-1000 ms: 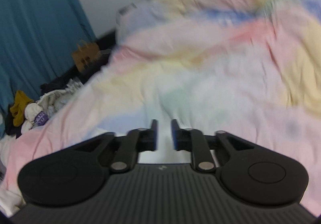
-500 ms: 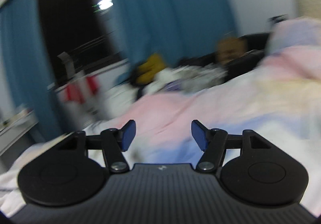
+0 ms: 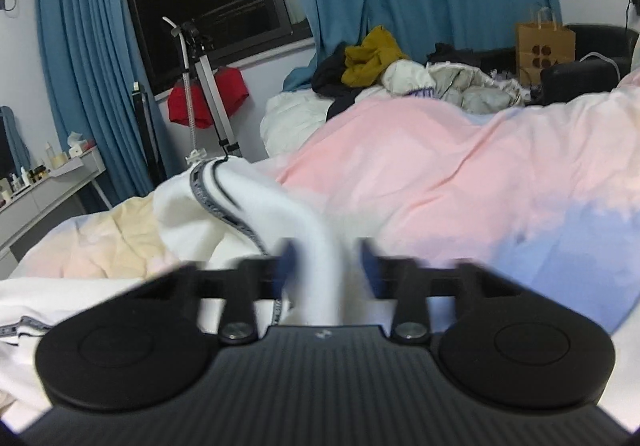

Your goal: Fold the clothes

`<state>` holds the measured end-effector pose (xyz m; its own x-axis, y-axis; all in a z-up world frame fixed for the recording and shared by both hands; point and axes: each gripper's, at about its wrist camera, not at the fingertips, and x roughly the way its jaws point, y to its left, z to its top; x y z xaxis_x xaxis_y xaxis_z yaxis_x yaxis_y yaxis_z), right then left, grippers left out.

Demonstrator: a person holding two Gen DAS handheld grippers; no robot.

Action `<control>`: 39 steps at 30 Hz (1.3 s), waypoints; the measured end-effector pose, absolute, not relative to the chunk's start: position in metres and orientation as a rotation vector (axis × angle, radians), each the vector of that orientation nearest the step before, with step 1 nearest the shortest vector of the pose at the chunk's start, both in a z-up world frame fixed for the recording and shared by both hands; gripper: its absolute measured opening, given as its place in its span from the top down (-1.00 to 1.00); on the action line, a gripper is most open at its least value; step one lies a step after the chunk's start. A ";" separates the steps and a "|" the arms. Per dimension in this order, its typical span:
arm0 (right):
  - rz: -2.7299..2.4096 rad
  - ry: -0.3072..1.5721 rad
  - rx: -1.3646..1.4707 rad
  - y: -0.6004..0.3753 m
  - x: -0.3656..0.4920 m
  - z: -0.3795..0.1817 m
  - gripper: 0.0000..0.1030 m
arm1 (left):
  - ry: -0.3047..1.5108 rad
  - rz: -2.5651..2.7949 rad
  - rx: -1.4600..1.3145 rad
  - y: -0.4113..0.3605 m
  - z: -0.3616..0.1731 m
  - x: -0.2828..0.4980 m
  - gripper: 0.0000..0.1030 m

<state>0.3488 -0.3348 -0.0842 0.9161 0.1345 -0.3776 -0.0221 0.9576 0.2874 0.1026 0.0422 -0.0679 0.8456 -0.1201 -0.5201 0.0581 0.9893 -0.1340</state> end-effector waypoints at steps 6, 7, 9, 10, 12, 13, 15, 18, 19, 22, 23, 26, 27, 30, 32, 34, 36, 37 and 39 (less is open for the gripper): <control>0.007 0.284 0.387 -0.339 0.325 -0.057 0.87 | 0.525 -0.124 -0.107 0.038 -0.064 0.100 -0.73; -0.011 0.247 0.386 -0.339 0.319 -0.048 0.88 | 0.517 -0.125 -0.103 0.037 -0.062 0.098 -0.73; -0.061 0.197 0.364 -0.337 0.305 -0.035 0.88 | 0.505 -0.133 -0.105 0.038 -0.059 0.094 -0.73; -0.088 0.178 0.348 -0.336 0.299 -0.030 0.88 | 0.499 -0.137 -0.106 0.038 -0.058 0.092 -0.73; -0.142 0.139 0.315 -0.333 0.286 -0.019 0.87 | 0.487 -0.145 -0.109 0.039 -0.055 0.089 -0.73; -0.169 0.120 0.299 -0.331 0.279 -0.014 0.87 | 0.489 -0.145 -0.107 0.039 -0.056 0.088 -0.73; -0.196 0.107 0.278 -0.331 0.270 -0.007 0.83 | 0.500 -0.145 -0.108 0.039 -0.058 0.089 -0.73; -0.134 0.279 0.348 -0.344 0.278 -0.026 0.81 | 0.533 -0.151 -0.118 0.039 -0.066 0.092 -0.73; -0.114 0.327 0.401 -0.350 0.279 -0.034 0.80 | 0.540 -0.151 -0.120 0.040 -0.068 0.093 -0.73; -0.057 0.479 0.559 -0.370 0.285 -0.055 0.63 | 0.558 -0.150 -0.123 0.040 -0.074 0.095 -0.73; -0.052 0.529 0.584 -0.374 0.286 -0.059 0.51 | 0.561 -0.149 -0.122 0.039 -0.076 0.095 -0.73; -0.066 0.534 0.616 -0.385 0.277 -0.058 0.32 | 0.562 -0.146 -0.120 0.038 -0.079 0.096 -0.73; -0.053 0.489 0.667 -0.393 0.271 -0.055 0.19 | 0.559 -0.145 -0.120 0.038 -0.080 0.096 -0.73; -0.010 0.307 0.861 -0.426 0.254 -0.047 -0.25 | 0.558 -0.147 -0.136 0.039 -0.082 0.097 -0.74; -0.018 0.211 0.937 -0.447 0.256 -0.045 -0.38 | 0.556 -0.147 -0.147 0.040 -0.083 0.098 -0.74; -0.084 0.209 0.960 -0.467 0.266 -0.054 -0.38 | 0.559 -0.143 -0.157 0.039 -0.086 0.100 -0.74; -0.176 0.277 0.980 -0.485 0.284 -0.068 -0.38 | 0.569 -0.146 -0.167 0.039 -0.088 0.103 -0.74; -0.200 0.325 1.005 -0.492 0.292 -0.078 -0.37 | 0.573 -0.145 -0.168 0.038 -0.090 0.104 -0.74; -0.249 0.422 1.055 -0.506 0.309 -0.098 -0.38 | 0.582 -0.147 -0.169 0.038 -0.094 0.105 -0.74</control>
<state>0.3090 -0.5064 -0.0984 0.8928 0.0019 -0.4504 0.3953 0.4762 0.7855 0.1054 0.0381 -0.0937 0.8256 -0.1850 -0.5330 0.0896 0.9757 -0.1999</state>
